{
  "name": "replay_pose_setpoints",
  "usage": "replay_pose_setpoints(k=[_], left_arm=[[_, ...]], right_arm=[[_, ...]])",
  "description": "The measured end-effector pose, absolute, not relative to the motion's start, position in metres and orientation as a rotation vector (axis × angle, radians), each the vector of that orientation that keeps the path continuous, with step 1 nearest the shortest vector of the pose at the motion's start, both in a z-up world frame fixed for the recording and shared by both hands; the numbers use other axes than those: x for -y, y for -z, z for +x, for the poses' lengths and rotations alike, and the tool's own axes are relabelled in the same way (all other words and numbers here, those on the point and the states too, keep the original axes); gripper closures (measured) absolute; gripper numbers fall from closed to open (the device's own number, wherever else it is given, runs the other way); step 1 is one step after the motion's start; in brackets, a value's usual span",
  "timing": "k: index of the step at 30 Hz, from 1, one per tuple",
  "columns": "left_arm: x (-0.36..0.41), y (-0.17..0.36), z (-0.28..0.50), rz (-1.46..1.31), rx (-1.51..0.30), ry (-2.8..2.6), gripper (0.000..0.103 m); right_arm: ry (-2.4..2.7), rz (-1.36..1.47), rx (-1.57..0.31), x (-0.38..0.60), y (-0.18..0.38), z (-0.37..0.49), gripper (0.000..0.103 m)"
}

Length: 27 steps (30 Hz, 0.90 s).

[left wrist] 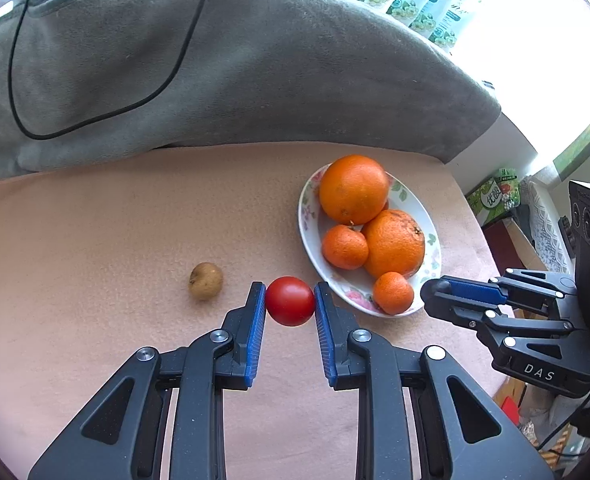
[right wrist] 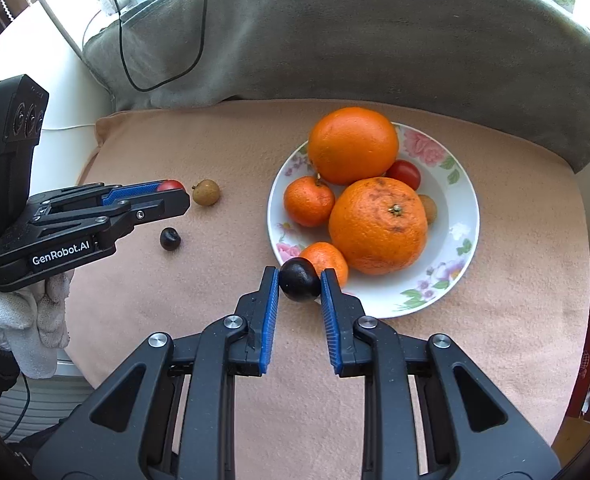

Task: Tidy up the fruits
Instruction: 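Carry the dark plum over the plate with the right gripper while the left holds the tomato, then lower tomato and plum onto the plate and open both grippers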

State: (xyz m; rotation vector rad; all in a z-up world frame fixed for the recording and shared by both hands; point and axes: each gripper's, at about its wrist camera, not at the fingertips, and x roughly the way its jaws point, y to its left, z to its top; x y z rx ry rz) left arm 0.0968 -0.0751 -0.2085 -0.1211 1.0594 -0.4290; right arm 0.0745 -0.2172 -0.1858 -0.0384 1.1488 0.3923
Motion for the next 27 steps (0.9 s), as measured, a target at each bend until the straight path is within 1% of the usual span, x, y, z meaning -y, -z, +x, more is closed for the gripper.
replay_pose_setpoints(k=[14,27], left_arm=[[0.14,0.203,0.095,-0.079,-1.032,0.498,0.08],[0.178,0.207,0.092,-0.076,-1.034,0.535,0.08]], right_arm=[[-0.365,-0.061,-1.122,0.254,0.18,0.105,0.081],[-0.367,-0.058,-1.115,0.276,0.188,0.13,0.081]])
